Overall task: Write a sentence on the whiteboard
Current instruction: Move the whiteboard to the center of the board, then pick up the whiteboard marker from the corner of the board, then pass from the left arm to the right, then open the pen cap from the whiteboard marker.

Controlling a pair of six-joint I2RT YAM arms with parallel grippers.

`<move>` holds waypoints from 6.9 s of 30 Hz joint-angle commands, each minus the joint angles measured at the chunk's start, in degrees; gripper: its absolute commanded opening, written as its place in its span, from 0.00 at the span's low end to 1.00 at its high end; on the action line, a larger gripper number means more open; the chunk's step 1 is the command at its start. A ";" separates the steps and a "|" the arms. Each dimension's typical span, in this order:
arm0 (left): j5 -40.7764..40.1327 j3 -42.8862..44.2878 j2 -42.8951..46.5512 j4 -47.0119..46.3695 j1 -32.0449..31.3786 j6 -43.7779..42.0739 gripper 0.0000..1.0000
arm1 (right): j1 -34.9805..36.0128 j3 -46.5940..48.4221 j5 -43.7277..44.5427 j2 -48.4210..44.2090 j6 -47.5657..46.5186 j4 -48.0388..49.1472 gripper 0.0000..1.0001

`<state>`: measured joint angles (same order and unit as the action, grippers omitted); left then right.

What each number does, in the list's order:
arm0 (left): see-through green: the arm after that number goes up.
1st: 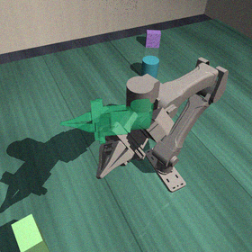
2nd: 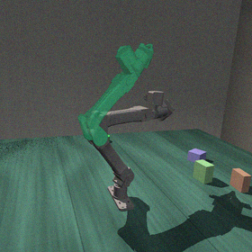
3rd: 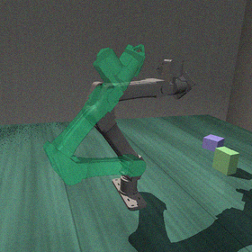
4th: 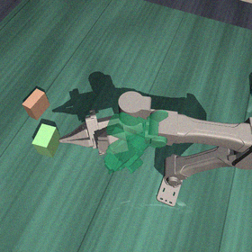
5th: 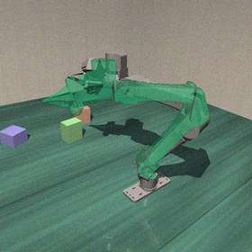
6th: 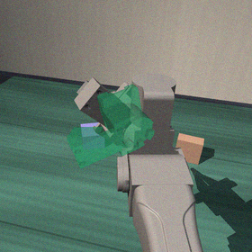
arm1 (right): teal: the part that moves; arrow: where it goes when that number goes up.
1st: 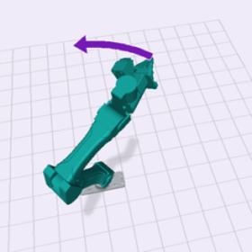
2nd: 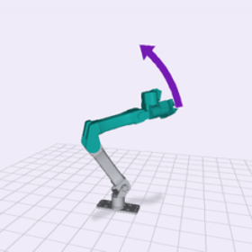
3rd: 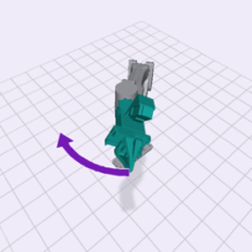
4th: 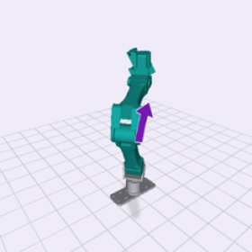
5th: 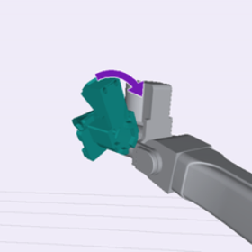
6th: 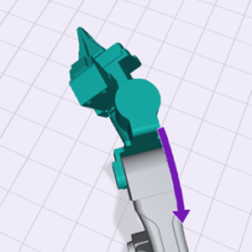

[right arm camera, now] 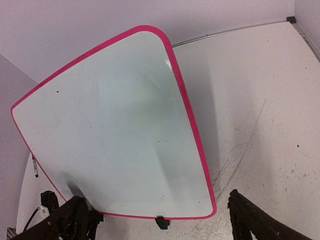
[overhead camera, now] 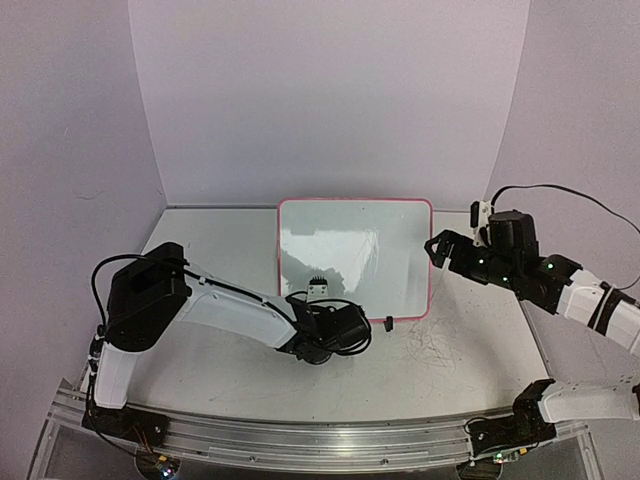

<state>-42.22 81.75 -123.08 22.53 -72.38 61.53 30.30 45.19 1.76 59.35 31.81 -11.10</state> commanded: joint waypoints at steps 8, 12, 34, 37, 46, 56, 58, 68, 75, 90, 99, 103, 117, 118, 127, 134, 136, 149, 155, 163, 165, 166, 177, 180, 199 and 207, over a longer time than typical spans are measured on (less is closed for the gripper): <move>7.03 6.18 -1.54 -1.39 -2.70 -4.98 0.11 | 1.75 0.42 0.56 0.82 1.07 2.32 0.98; 8.87 5.34 -0.44 -2.93 -2.93 -7.06 0.20 | 2.33 0.30 0.61 1.33 1.32 2.90 0.98; 8.53 -23.24 39.46 -5.94 5.12 -25.32 0.84 | 2.97 0.70 2.77 2.19 -4.30 4.78 0.98; 12.92 -27.78 47.36 -5.57 15.74 -25.75 0.85 | 2.92 1.26 2.62 1.29 -5.31 5.36 0.98; 27.14 -27.91 49.25 -0.04 49.48 -33.34 0.93 | 2.92 4.67 7.20 -2.77 -8.60 2.08 0.98; 34.76 -16.07 22.73 5.90 68.90 -34.08 0.82 | 2.95 3.99 4.30 -3.84 -9.88 -0.52 0.98; 33.18 -14.16 19.70 5.87 69.43 -33.45 0.79 | 2.92 3.49 2.99 -3.67 -9.80 -0.53 0.98; 31.16 -11.54 12.10 5.43 71.15 -29.75 0.58 | 2.92 2.04 2.14 -6.39 -8.45 -0.42 0.98; 29.68 -14.22 13.13 4.53 71.15 -29.47 0.34 | 2.92 0.53 5.03 -7.99 -3.75 -0.88 0.98; 35.11 -18.35 17.72 4.93 71.06 -31.35 0.00 | 2.92 1.50 2.78 -5.84 0.29 2.10 0.98; 43.39 -19.09 28.86 4.45 70.99 -30.17 0.00 | 2.97 2.63 0.10 -4.88 0.41 4.53 0.98; 50.64 -19.49 36.58 1.82 68.98 -28.04 0.00 | 3.64 1.47 -3.48 -3.80 1.12 7.25 0.98; 51.16 -29.38 61.81 -25.78 44.99 -12.73 0.00 | 15.46 13.73 -9.93 6.22 -2.86 12.87 0.98; 51.03 -30.11 62.36 -27.60 43.94 -11.78 0.00 | 16.68 14.65 -9.52 7.39 -2.90 13.65 0.98; 45.70 -29.85 56.27 -44.26 30.16 -10.66 0.00 | 24.00 24.40 -11.90 23.42 3.24 27.09 0.98; 45.39 -28.10 49.72 -54.14 24.52 -9.25 0.00 | 24.66 28.34 -16.32 30.55 5.81 32.35 0.79; 46.01 -27.87 48.30 -55.51 23.78 -8.52 0.00 | 24.66 27.89 -17.18 31.44 6.16 33.29 0.63; 48.38 -26.66 44.15 -59.86 21.76 -7.44 0.00 | 24.68 28.34 -19.21 34.32 6.35 34.12 0.25; 48.51 -28.23 45.49 -60.16 21.32 -7.84 0.00 | 24.65 27.49 -18.87 33.57 6.09 34.13 0.02; 46.61 -31.26 49.37 -57.06 21.13 -11.71 0.42 | 24.70 24.69 -17.82 31.45 3.02 33.59 0.00; 45.46 -30.86 50.40 -53.53 21.32 -12.61 0.62 | 24.66 23.23 -17.00 30.12 1.30 33.35 0.00; 45.21 -30.40 50.72 -51.71 21.51 -13.02 0.71 | 24.66 22.57 -16.87 29.59 0.64 33.19 0.00; 62.03 -20.12 42.38 -46.17 26.07 -12.47 0.82 | 24.68 19.75 -19.46 27.14 -4.63 29.39 0.00; 62.66 -19.43 41.25 -46.17 26.11 -12.53 0.73 | 24.67 19.34 -19.12 26.84 -4.83 29.34 0.00; 57.76 -21.14 44.39 -45.73 27.72 -13.63 0.14 | 24.64 18.83 -23.16 26.77 -5.13 27.72 0.00; 51.24 -21.14 48.16 -37.20 32.81 -14.18 0.00 | 25.78 14.70 -24.88 26.44 -3.67 27.35 0.00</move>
<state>18.38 59.48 -80.02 -20.79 -44.76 49.75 54.73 62.63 -20.36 87.09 27.35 16.54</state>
